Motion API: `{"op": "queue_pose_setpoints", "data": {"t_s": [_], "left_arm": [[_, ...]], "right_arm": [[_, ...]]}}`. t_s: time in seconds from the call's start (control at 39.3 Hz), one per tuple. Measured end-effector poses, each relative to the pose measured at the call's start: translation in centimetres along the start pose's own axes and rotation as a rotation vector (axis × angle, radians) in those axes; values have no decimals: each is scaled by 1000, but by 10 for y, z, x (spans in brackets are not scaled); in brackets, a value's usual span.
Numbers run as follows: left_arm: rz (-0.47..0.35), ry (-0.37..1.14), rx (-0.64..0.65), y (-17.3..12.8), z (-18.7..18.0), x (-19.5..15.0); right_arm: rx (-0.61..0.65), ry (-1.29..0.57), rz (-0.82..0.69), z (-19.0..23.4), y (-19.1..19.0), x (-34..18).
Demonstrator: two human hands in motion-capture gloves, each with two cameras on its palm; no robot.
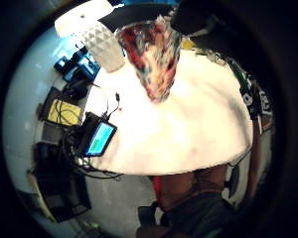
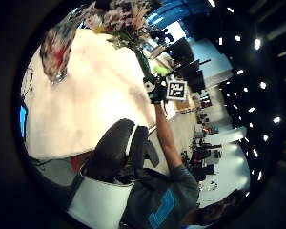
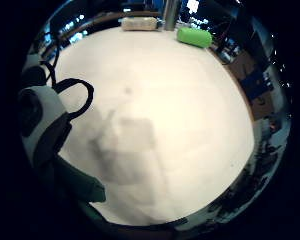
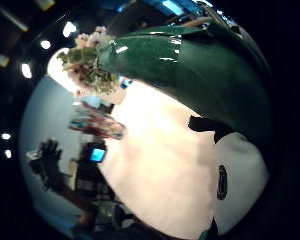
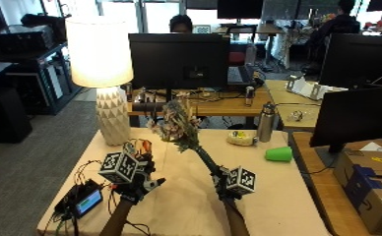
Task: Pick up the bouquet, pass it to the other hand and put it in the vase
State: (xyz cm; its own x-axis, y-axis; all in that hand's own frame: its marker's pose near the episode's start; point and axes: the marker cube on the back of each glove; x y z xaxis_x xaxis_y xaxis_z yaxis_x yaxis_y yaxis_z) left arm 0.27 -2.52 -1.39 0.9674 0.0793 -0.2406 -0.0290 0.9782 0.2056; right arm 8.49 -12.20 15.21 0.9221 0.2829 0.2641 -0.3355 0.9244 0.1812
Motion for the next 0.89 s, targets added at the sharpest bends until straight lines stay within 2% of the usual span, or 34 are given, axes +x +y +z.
{"op": "queue_pose_setpoints", "data": {"t_s": [0.23,0.33,0.56,0.69,0.79,0.84,0.89], "left_arm": [[83,377,92,-34,-35,58],[102,539,80,-49,-38,81],[118,914,-25,-77,-31,124],[175,1044,-38,-90,-21,143],[171,1146,-54,-93,-19,153],[168,1177,-55,-94,-20,157],[163,1196,-52,-95,-22,160]], "right_arm": [[71,-463,-26,-65,16,-42],[74,-609,-65,-81,25,-57],[42,-852,-210,-87,46,-87],[12,-958,-314,-91,59,-109],[62,-1115,-508,-95,62,-131],[56,-1135,-524,-90,61,-135],[18,-1116,-477,-84,63,-136]]}}
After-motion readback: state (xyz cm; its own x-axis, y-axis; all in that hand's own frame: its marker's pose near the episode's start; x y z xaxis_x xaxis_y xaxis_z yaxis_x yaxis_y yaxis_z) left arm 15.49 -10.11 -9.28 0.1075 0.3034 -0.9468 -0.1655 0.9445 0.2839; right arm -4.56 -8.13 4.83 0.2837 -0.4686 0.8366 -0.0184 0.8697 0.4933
